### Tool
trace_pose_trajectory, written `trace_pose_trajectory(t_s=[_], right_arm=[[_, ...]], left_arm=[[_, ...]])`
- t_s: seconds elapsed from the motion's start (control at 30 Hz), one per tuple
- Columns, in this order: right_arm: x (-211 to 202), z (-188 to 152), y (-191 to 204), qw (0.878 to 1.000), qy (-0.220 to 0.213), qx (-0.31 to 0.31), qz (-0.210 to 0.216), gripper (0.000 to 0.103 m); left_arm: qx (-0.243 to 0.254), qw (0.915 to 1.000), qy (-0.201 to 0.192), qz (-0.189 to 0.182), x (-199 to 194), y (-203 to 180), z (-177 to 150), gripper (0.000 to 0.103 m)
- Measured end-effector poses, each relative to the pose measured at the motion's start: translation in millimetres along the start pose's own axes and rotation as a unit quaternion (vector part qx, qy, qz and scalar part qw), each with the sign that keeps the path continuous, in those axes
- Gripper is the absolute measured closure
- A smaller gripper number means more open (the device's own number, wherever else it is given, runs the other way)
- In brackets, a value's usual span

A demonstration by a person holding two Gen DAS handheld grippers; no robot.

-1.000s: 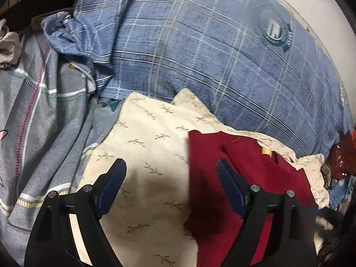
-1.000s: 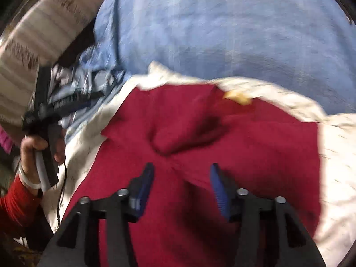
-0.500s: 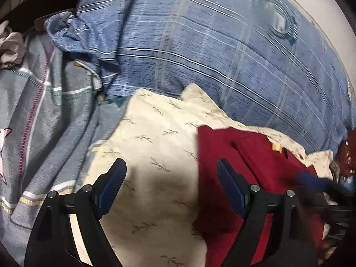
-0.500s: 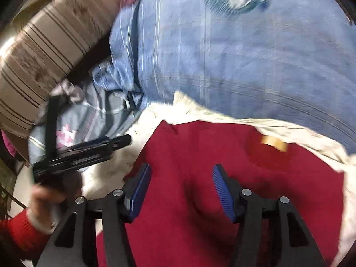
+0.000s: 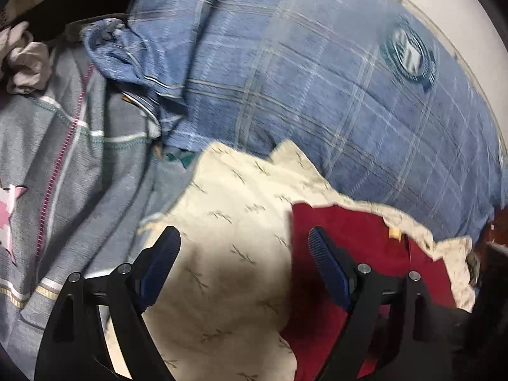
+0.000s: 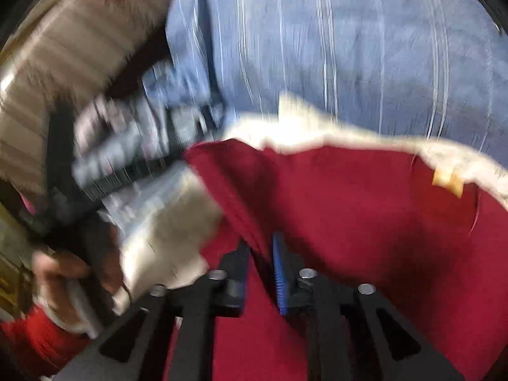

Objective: Fold small clothes

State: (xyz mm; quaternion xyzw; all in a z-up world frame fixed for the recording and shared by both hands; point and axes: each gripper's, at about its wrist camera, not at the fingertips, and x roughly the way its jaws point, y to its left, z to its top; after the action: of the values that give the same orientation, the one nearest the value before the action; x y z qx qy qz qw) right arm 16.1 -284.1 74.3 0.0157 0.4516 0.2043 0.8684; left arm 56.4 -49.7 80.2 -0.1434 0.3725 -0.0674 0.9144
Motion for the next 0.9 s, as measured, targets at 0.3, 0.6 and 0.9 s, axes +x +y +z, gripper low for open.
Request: trace_pose_trajectory(t_s=[0.3, 0.6, 0.9], right_arm=[[-143.3, -84.6, -57.6, 0.969, -0.035, 0.006, -0.245, 0.026], [-121.5, -84.8, -103.4, 0.923, -0.043, -0.010, -0.382, 0.053], [-168.8, -130.2, -158.5, 0.924, -0.089, 0.223, -0.297, 0.057]], left_arm=[[0.034, 0.9993, 0.007, -0.014, 2.9, -21.4, -7.2, 0.020], [0.038, 0.9992, 0.010, -0.009, 6.3, -23.3, -11.1, 0.020], [0.069, 0.9971, 0.027, -0.015, 12.9, -37.9, -20.0, 0.020]])
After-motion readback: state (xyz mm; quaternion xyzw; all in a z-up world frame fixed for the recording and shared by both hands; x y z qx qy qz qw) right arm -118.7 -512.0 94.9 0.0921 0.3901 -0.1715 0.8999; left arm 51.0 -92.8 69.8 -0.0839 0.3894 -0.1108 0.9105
